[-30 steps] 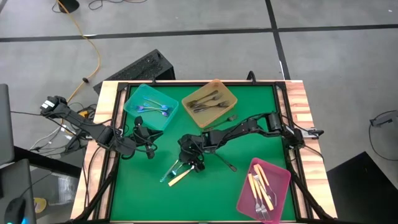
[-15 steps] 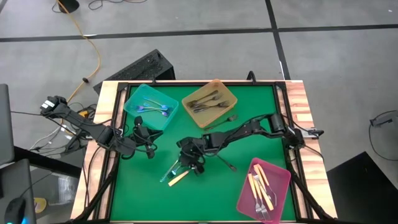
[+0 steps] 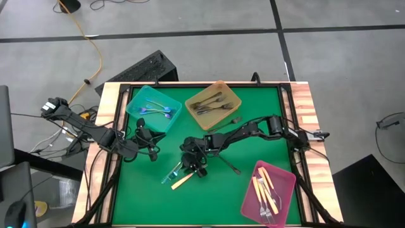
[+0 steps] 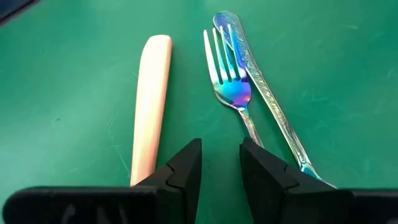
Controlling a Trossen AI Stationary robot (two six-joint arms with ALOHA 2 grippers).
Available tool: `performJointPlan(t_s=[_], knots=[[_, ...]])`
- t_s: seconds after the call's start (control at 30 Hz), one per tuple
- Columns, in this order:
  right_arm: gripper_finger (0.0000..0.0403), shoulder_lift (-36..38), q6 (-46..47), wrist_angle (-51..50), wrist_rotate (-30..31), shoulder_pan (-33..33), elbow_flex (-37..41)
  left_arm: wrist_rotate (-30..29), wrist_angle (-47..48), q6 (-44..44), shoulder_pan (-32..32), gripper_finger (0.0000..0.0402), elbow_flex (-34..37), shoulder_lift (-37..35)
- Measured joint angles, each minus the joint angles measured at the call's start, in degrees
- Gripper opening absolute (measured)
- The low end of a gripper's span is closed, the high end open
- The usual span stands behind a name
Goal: Sort silverware by color (type)
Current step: Put the blue fork into the blue bin
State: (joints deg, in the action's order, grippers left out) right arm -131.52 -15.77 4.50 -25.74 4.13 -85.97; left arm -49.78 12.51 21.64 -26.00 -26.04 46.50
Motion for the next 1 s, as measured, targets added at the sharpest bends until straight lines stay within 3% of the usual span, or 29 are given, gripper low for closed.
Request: performJointPlan(t_s=[0.43, 0.87, 1.0], knots=[[0.0131, 1.72, -5.08, -0.38, 4.59, 1.75, -0.95, -0.20, 0.01, -0.86, 0.00, 0.0025, 0.00, -0.01], [0.0131, 1.02, -6.60, 0.97, 3.71, -0.58, -0.88, -0.26, 0.04, -1.66, 0.00, 0.0025, -0.02, -0.02], [0.0131, -1.28, -4.02, 2.24, 0.80, -0.92, -0.85, -0.44, 0.12, -1.95, 0.00, 0.0025, -0.02, -0.01]])
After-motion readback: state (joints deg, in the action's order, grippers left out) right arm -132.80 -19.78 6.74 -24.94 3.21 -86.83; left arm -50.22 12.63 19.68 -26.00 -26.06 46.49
